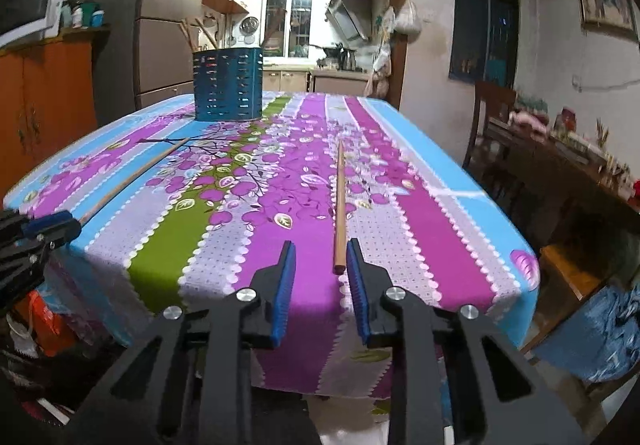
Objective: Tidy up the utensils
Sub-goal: 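Move both tools down toward the loose wooden chopsticks on the tablecloth, then close the left tool on a wooden chopstick while the right tool grasps another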
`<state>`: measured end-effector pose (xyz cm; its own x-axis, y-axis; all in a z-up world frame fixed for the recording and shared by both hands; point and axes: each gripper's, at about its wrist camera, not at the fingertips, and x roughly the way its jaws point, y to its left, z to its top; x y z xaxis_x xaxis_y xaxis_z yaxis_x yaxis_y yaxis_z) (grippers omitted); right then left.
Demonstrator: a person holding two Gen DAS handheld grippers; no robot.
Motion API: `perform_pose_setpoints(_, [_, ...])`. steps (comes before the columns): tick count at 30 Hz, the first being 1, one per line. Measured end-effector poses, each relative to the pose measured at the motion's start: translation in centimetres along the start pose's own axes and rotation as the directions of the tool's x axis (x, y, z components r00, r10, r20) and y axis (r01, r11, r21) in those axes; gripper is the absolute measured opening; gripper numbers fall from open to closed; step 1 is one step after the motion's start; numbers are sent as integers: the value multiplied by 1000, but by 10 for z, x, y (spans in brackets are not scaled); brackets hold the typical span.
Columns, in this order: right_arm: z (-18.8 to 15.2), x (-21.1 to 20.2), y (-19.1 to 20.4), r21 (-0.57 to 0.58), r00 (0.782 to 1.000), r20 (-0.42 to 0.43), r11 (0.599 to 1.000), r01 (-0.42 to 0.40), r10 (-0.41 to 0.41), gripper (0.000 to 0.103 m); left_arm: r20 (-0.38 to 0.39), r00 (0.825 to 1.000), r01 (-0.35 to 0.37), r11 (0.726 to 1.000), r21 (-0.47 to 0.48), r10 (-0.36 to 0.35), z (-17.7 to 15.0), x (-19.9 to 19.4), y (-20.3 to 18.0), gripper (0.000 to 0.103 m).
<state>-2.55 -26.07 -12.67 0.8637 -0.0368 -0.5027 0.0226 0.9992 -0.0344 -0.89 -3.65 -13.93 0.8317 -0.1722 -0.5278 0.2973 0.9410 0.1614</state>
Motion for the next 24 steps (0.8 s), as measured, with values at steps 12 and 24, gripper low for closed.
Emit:
perform_pose_setpoints(12, [-4,16,-18,48,999,-35,999,-22,24,9,4,1000,-6,1000,5,6,0,2,-2,11])
perform_pose_setpoints(24, [-5,13,-14,59,999,-23,998,-26,28,5,-11,1000,-24,1000,19,24,3,5,-1,8])
